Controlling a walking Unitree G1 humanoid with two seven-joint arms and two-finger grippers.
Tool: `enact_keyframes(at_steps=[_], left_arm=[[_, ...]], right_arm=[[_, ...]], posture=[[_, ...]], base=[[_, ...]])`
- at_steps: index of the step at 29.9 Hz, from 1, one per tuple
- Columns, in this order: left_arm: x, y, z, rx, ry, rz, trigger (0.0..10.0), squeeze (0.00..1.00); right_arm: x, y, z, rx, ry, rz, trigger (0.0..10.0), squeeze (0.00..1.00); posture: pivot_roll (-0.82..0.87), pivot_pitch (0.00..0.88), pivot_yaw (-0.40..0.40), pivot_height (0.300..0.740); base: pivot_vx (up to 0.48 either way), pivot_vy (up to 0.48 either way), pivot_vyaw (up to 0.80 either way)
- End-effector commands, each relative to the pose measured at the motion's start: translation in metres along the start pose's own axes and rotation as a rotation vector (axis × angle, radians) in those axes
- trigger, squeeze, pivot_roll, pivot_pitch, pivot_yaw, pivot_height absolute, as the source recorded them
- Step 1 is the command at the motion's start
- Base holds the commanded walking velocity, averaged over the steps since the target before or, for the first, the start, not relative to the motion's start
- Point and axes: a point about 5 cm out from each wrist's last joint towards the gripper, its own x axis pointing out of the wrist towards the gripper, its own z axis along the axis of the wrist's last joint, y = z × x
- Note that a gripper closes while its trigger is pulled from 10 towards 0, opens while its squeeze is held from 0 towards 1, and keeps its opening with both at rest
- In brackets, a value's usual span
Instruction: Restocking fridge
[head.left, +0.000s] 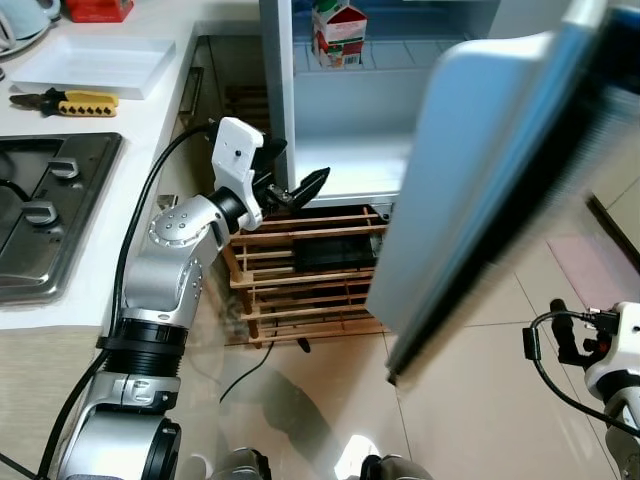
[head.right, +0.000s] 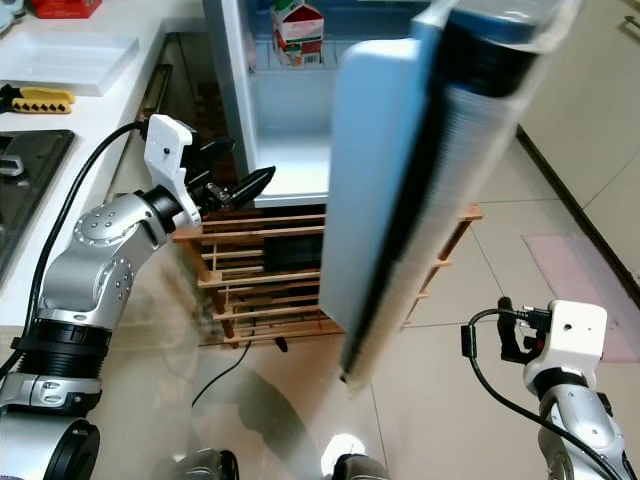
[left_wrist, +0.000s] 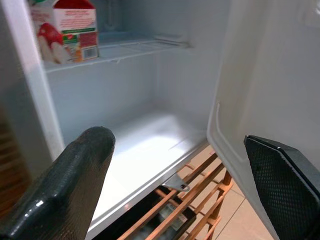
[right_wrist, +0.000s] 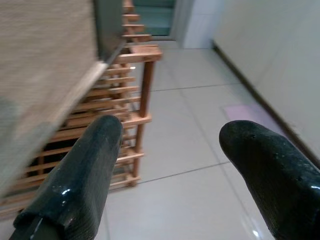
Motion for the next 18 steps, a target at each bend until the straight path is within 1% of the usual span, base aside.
enact_keyframes(at_steps=[1,3,4,5,6,8,9,10,11,12,13,14,15,16,17,18], left_arm=[[-0.001,-0.002,0.004,0.011,-0.01,-0.017,10.0,0.0],[-0.001,-0.003,0.003,0.019,0.003,-0.03,10.0,0.0],[-0.001,-0.005,0.002,0.023,0.014,-0.04,10.0,0.0],[-0.001,-0.005,0.002,0.023,0.014,-0.04,10.0,0.0],[0.001,-0.009,0.001,0.034,0.033,-0.048,10.0,0.0],[0.008,-0.024,0.003,0.035,0.042,-0.082,10.0,0.0],[0.008,-0.024,0.003,0.035,0.042,-0.082,10.0,0.0],[0.01,-0.043,0.011,-0.004,-0.004,-0.192,10.0,0.0],[0.008,-0.069,0.024,-0.066,-0.097,-0.376,10.0,0.0],[0.008,-0.069,0.024,-0.066,-0.097,-0.376,10.0,0.0],[0.002,-0.083,0.032,-0.135,-0.145,-0.494,10.0,0.0],[-0.002,-0.09,0.035,-0.173,-0.172,-0.565,10.0,0.0],[-0.002,-0.09,0.035,-0.173,-0.172,-0.565,10.0,0.0],[-0.004,-0.094,0.036,-0.198,-0.181,-0.595,10.0,0.0],[-0.001,-0.095,0.032,-0.186,-0.166,-0.583,10.0,0.0],[-0.001,-0.095,0.032,-0.186,-0.166,-0.583,10.0,0.0]], right_arm=[[-0.002,0.005,0.005,-0.005,-0.019,0.065,10.0,0.0],[-0.009,0.008,0.005,-0.037,-0.007,0.156,10.0,0.0],[-0.012,0.006,0.004,-0.054,0.004,0.184,10.0,0.0],[-0.012,0.006,0.004,-0.054,0.004,0.184,10.0,0.0],[-0.015,0.003,0.004,-0.065,0.009,0.206,10.0,0.0],[-0.023,-0.003,0.003,-0.092,0.019,0.233,10.0,0.0],[-0.023,-0.003,0.003,-0.092,0.019,0.233,10.0,0.0],[-0.03,-0.007,0.003,-0.101,0.031,0.257,10.0,0.0],[-0.04,-0.011,0.001,-0.113,0.049,0.299,10.0,0.0],[-0.04,-0.011,0.001,-0.113,0.049,0.299,10.0,0.0],[-0.049,-0.018,-0.002,-0.126,0.068,0.308,10.0,0.0],[-0.06,-0.035,-0.006,-0.141,0.091,0.258,10.0,0.0],[-0.06,-0.035,-0.006,-0.141,0.091,0.258,10.0,0.0],[-0.069,-0.051,-0.009,-0.141,0.108,0.203,10.0,0.0],[-0.085,-0.072,-0.012,-0.126,0.122,0.111,10.0,0.0],[-0.085,-0.072,-0.012,-0.126,0.122,0.111,10.0,0.0]], posture=[[-0.06,0.052,-0.01,0.74],[-0.06,0.049,-0.008,0.74],[-0.07,0.045,-0.004,0.74],[-0.07,0.045,-0.004,0.74],[-0.07,0.043,0.0,0.74],[-0.07,0.039,0.002,0.74],[-0.07,0.039,0.002,0.74],[-0.07,0.037,0.002,0.74],[-0.08,0.031,0.001,0.74],[-0.08,0.031,0.001,0.74],[-0.09,0.028,0.002,0.74],[-0.09,0.025,0.005,0.74],[-0.09,0.025,0.005,0.74],[-0.1,0.023,0.01,0.74],[-0.11,0.022,0.015,0.74],[-0.11,0.022,0.015,0.74]], base=[[0.0,0.0,0.0],[0.0,0.0,0.0],[0.0,0.0,0.0],[0.0,0.0,0.0],[0.0,0.0,0.0],[0.0,0.0,0.0],[0.0,0.0,0.0],[0.0,0.0,0.0],[0.0,0.0,0.0],[0.0,0.0,0.0],[0.0,0.0,0.0],[0.0,0.0,0.0],[0.0,0.0,0.0],[0.0,0.0,0.0],[0.0,0.0,0.0],[0.0,0.0,0.0]])
